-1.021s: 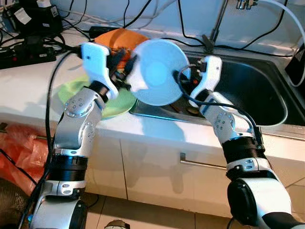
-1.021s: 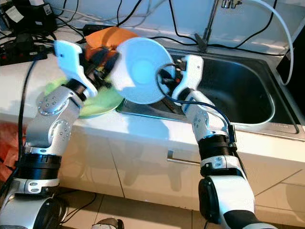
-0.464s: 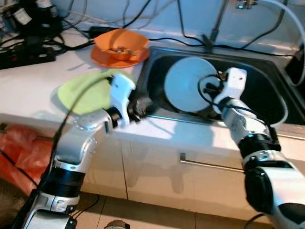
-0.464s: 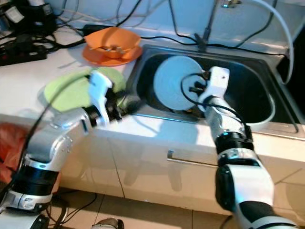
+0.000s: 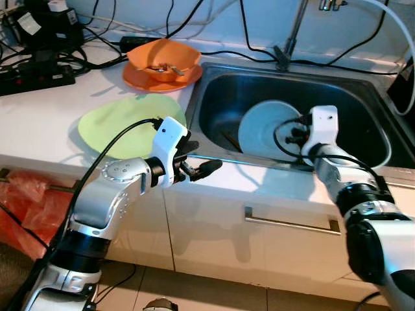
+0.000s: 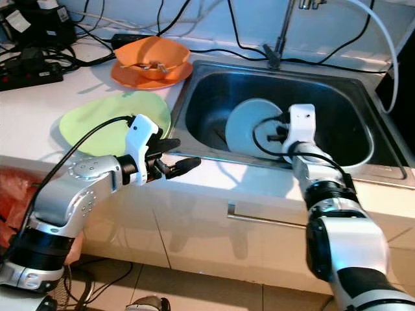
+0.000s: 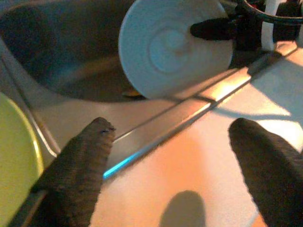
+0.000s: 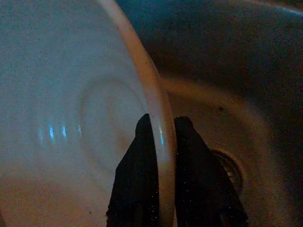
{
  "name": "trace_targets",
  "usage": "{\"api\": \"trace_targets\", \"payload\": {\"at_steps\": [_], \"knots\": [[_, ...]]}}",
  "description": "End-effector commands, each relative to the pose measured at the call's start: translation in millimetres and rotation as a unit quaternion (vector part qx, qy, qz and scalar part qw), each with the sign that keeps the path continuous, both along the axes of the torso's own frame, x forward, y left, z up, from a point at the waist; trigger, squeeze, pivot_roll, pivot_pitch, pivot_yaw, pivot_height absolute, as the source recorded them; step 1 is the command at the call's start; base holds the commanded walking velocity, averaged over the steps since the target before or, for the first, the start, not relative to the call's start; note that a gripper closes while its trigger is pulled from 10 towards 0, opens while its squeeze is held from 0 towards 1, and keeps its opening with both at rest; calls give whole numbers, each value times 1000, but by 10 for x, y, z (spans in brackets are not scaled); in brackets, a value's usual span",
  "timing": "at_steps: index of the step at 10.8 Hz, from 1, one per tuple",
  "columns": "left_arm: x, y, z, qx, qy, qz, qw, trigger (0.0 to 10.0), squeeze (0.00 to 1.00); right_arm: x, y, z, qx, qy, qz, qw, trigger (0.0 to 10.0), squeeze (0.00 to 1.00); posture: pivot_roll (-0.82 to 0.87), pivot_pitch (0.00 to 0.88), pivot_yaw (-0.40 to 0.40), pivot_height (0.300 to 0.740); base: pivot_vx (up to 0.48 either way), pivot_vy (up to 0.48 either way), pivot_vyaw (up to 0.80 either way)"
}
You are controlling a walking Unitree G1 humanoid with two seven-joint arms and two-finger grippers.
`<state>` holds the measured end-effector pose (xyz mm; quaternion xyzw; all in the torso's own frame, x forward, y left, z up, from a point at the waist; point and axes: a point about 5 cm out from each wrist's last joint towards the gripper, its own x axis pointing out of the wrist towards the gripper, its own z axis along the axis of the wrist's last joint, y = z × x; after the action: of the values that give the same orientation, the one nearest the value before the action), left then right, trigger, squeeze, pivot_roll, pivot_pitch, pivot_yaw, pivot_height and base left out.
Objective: Kitchen organization
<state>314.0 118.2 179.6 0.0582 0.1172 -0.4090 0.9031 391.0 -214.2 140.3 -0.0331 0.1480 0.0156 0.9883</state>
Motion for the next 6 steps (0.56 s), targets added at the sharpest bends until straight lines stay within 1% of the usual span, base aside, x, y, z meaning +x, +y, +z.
{"api": "trace_targets", "payload": {"at_steps": [1,2,3,4,5,6], "knots": [[-32,-4,-5,15,0,-4,1000,10000,1000,-14,-57,-8,-12,2,1,1000,0,0,206,53,-10,740,0,0,0],[-30,0,0,17,-1,-1,1000,10000,1000,-32,-21,-69,-18,18,17,1000,1333,0,206,55,-10,740,0,0,0],[-28,-4,10,18,-1,-2,1000,10000,784,-52,35,-135,-25,35,38,998,4941,0,206,56,-11,740,0,0,0],[-32,-17,19,21,0,-4,1000,10000,678,-75,104,-204,-31,54,67,996,7569,0,206,56,-12,740,0,0,0],[-32,-15,20,24,0,-4,1000,10000,671,-81,125,-223,-35,60,77,995,7961,0,206,56,-12,740,0,0,0],[-30,-13,20,26,0,-4,1000,10000,671,-87,146,-238,-40,65,88,993,7961,0,206,56,-12,740,0,0,0]]}}
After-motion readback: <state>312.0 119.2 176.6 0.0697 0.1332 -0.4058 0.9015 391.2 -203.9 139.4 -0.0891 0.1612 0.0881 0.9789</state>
